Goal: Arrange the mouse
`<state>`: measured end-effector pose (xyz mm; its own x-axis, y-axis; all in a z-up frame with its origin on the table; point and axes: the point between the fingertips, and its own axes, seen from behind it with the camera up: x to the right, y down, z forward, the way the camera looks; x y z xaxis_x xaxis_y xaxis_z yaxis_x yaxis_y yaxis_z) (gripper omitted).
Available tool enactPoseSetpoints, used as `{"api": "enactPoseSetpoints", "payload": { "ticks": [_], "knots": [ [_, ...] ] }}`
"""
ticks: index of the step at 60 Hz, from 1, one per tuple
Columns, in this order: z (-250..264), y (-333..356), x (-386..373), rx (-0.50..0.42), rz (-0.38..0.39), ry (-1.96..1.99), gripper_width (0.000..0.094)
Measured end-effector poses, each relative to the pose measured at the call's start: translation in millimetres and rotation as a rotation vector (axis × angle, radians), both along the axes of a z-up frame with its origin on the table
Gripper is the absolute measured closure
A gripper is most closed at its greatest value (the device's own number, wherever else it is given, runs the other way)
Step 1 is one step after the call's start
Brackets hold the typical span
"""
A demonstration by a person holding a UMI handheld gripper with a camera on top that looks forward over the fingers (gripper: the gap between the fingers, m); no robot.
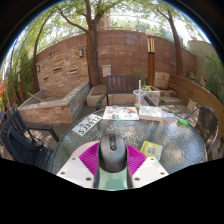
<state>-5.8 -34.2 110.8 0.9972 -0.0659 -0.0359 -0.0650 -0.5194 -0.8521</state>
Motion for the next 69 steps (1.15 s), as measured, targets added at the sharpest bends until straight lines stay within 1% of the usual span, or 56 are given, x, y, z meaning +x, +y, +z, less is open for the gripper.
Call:
{"api": "enactPoseSetpoints", "payload": {
  "ticks": [4,5,6,8,10,12,15,18,20,21,24,25,26,28,32,42,54,69],
  "knots": [
    [-54,4,-16,-0.087,0.009,0.002,0.0563],
    [-59,4,-16,-0.108,0.009,0.003,0.0562],
    [-83,3,-24,-0.122,0.006,0.002,0.0563],
    [-91,0,-25,-0.155,0.003,-0.001,0.0557],
    [-104,-1,-27,-0.184,0.004,0.001,0.0511],
    [-116,1,-30,-0.21,0.006,0.01,0.0491],
    [-124,-2,-35,-0.225,0.009,0.018,0.0442],
    [-120,-2,-32,-0.219,0.006,-0.008,0.0397],
    [-115,-1,-30,-0.214,0.008,-0.027,0.0341],
    [-111,-1,-30,-0.208,0.012,-0.036,0.0291],
    [-95,-5,-33,-0.193,0.023,-0.055,0.0091],
    [-83,-8,-33,-0.195,0.025,-0.058,0.0065],
    [-77,-11,-36,-0.19,0.024,-0.063,0.0088],
    [-64,-17,-37,-0.181,0.019,-0.075,0.0101],
    [-35,-34,-40,-0.168,0.012,-0.104,0.0072],
    [27,-84,-50,-0.178,-0.005,-0.136,0.0079],
    [62,-124,-52,-0.169,-0.041,-0.146,0.0081],
    [74,-144,-53,-0.184,-0.062,-0.138,0.0084]
  ]
}}
